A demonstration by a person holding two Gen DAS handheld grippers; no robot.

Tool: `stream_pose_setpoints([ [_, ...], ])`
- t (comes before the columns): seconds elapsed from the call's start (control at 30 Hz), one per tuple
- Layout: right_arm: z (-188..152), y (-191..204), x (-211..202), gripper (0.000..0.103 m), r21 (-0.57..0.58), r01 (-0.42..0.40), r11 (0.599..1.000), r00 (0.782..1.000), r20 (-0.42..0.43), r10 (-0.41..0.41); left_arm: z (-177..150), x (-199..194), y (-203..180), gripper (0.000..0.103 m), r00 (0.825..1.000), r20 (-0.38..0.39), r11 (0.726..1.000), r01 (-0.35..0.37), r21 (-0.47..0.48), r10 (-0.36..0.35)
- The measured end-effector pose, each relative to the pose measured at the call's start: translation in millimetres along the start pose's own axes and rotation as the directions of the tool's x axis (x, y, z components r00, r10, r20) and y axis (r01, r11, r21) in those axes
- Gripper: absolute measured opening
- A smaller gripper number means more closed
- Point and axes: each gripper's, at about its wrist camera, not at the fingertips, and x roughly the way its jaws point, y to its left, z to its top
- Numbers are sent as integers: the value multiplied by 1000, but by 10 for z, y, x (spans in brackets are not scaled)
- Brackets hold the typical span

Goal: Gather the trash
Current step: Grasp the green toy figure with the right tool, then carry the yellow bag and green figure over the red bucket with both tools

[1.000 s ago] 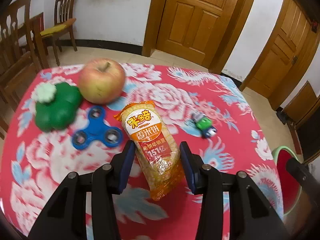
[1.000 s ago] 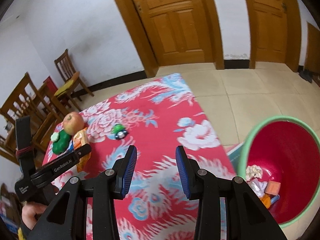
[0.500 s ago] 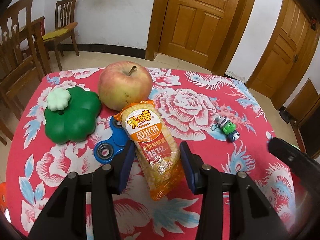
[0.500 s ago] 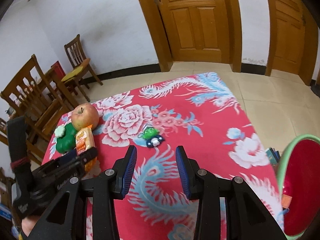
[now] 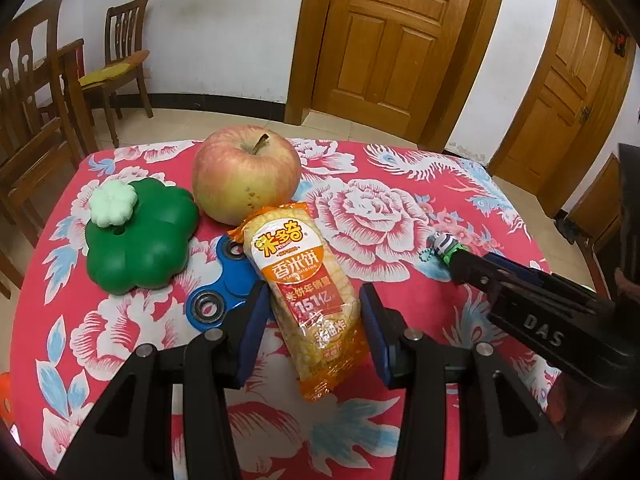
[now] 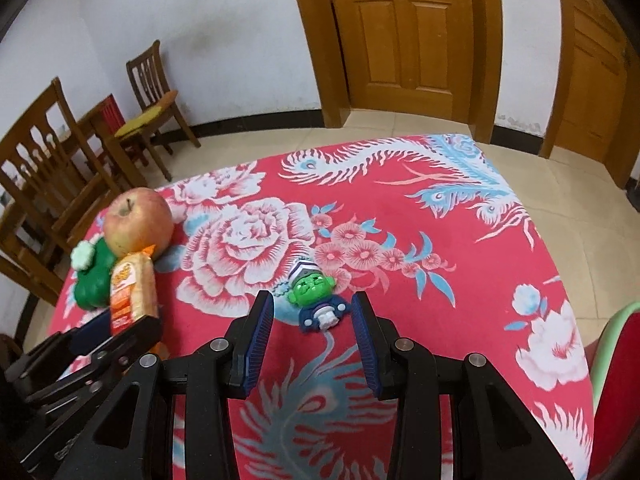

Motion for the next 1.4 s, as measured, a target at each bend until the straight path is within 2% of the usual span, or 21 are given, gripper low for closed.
stream_pose_setpoints([
  [0.33, 21, 24, 109, 41, -20, 14, 1000, 1000, -5, -14, -3, 5, 0, 46, 1000, 1, 1000, 1, -1, -1],
  [0.43, 4, 44, 110, 37, -32, 25, 999, 1000, -4, -25, -3, 0, -1, 46, 1000, 2, 1000, 2, 1, -2],
  [0.6, -24, -9, 51, 36, -2, -3, 1000, 1000, -15, 3, -12, -11, -36, 46, 1000, -2, 1000, 15, 6, -15],
  [0.67, -49, -32, 4, 36, 11, -8, 1000, 1000, -20, 8, -15, -26, -57, 46, 1000, 1, 1000, 17, 13, -17],
  [0.7, -61, -39, -23, 30, 17, -11, 1000, 1000, -19, 11, -13, -33, -66, 46, 1000, 2, 1000, 18, 14, -18],
  [1.1, -246, -182, -568, 30, 80, -53, 995, 998, 37, 50, -19, -221, -210, 46, 999, 19, 998, 36, 45, -37],
  [1.4, -440, -379, -982, 30, 123, -55, 991, 995, 84, 45, -87, -401, -379, 46, 998, 21, 996, 59, 66, -61],
])
